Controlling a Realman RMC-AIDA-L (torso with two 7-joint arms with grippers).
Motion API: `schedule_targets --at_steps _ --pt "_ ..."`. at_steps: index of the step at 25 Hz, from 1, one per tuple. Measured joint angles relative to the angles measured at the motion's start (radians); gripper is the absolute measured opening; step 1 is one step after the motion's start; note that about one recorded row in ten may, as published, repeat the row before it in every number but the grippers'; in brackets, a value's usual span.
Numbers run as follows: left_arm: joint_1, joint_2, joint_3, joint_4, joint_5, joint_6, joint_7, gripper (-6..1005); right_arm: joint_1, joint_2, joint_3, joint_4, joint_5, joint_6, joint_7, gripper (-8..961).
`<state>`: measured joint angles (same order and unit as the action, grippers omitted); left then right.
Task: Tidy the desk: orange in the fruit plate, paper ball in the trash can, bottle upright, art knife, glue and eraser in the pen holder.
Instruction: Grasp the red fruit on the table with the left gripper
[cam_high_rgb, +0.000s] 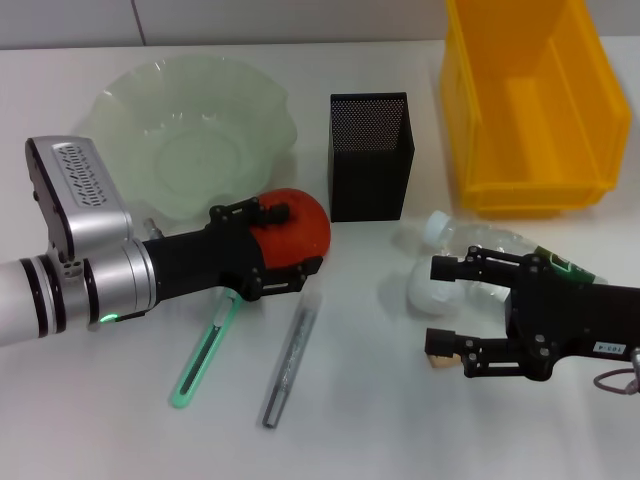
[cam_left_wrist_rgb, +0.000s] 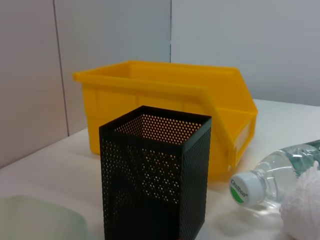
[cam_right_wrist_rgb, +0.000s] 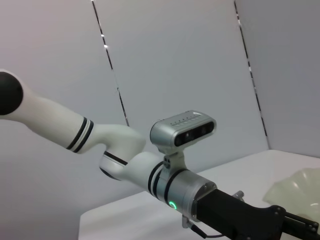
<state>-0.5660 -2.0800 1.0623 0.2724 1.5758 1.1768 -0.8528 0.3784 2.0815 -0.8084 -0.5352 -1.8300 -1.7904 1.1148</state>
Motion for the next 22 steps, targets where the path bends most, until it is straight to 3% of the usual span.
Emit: schedule_targets --at_steps 12,22 --pt "0.000 0.000 0.001 -0.011 -0.015 -0.004 -0.001 770 0.002 0.000 0.000 0.006 0.000 -0.002 0.003 833" --pt "0.002 0.000 0.001 -0.012 -0.016 -0.005 -0.013 287 0.000 0.000 0.000 0.007 0.003 -0.004 0.006 833"
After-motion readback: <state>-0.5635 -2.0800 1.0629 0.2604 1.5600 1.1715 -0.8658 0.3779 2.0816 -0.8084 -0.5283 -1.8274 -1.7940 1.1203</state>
